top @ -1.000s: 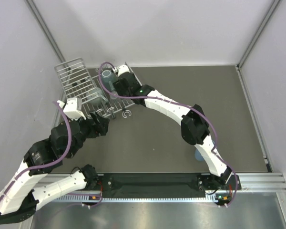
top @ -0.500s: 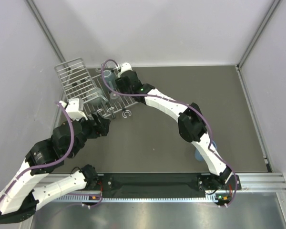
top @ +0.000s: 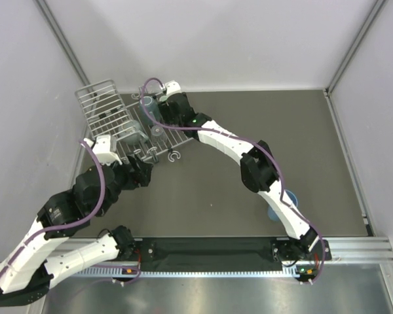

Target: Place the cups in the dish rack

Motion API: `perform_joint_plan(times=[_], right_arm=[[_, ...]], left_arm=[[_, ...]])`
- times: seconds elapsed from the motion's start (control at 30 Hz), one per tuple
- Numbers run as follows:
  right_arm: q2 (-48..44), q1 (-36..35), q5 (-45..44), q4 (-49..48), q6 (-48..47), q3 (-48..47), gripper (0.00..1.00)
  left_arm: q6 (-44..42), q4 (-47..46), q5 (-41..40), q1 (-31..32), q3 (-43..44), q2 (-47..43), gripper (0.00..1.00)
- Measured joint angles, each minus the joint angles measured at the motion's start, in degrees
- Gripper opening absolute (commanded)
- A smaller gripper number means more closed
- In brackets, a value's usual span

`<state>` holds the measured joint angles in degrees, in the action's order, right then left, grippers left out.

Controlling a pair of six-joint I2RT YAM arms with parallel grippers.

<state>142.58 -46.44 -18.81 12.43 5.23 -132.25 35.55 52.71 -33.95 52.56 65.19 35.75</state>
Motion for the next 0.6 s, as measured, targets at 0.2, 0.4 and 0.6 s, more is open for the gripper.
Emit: perform_joint_plan(times=[0.2,0.4,0.6], right_arm=[[1.53,0.59,0.74,-1.70,-0.39,-1.81,0.00],[2.47,1.38,1.40,-2.60,-0.57,-3.32,0.01],[2.47,1.62,2.03,-2.56,-0.57,-3.32,0.37]], left_arm=[[0.00,-0.70,0.00,0.00,-0.81,0.02,0.80],[0.02,-1.25,0.02,0.00,-0.94,0.04,0.80],[0.02,-1.36,0.04,0.00,-1.14,0.39,0.81]])
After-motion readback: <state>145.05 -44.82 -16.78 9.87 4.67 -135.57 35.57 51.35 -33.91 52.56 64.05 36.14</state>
